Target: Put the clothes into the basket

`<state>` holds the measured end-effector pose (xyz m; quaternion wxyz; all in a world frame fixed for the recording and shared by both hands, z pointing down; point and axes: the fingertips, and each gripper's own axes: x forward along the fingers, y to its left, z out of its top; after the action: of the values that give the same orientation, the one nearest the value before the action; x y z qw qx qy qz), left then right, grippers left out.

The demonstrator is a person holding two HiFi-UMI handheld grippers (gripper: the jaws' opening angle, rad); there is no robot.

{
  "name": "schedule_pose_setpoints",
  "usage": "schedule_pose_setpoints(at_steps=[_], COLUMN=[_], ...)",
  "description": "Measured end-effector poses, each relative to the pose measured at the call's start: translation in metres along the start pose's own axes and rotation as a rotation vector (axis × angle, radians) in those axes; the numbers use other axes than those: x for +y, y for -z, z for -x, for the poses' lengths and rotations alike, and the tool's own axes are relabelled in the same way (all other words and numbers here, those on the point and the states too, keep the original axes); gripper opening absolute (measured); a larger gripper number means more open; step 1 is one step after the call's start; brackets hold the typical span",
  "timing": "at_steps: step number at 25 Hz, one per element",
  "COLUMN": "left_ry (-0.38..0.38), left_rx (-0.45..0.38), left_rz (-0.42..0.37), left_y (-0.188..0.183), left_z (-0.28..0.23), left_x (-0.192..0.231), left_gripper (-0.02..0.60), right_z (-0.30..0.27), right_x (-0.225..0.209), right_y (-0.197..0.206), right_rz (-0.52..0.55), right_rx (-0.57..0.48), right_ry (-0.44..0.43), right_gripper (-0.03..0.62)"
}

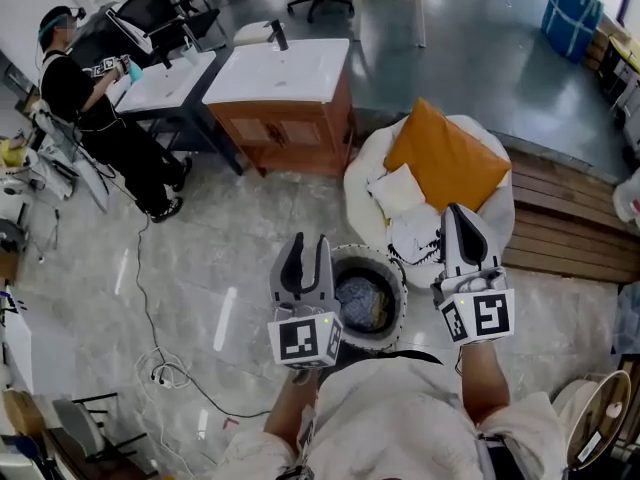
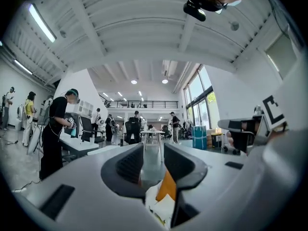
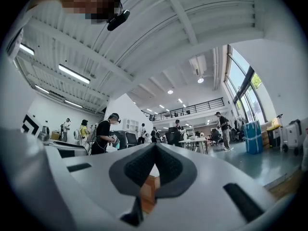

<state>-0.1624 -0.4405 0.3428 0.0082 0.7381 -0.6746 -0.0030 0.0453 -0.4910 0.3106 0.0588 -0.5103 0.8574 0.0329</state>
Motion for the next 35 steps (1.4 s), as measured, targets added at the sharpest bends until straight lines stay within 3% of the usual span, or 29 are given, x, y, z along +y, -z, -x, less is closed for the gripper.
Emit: schedule_pose_setpoints(at_steps=[5,8,10,35], left_ry=[-0.01,-0.033,-0.032,-0.03], left_rx=[-0.097,-0.149,-0.171,-0.158], left_rz=[-0.029,-0.052,-0.068,-0.067], left_y=[-0.045,-0.063,-0.071,-0.062], left_z=[0.005,0.009,0.011,0.017], left_x=[-0.003,-0.001,-0.003,-0.011], left_gripper=[0.094,0.017,0.005,0.005], right_z=[0.0,0.001,0.003,0.015], right_x=[-0.003,-0.004,-0.004,0.001], right_y=[-0.028,-0.041,-0.047,-0.042], right_rz=[0.019,0.032,0.045,0.093], right_rx=[-0.055,-0.081,-0.089,-0.062], right_ry=[-0.004,0.002,0.005,0.009], right_gripper=[-0.012,-0.012,-0.012,-0.012])
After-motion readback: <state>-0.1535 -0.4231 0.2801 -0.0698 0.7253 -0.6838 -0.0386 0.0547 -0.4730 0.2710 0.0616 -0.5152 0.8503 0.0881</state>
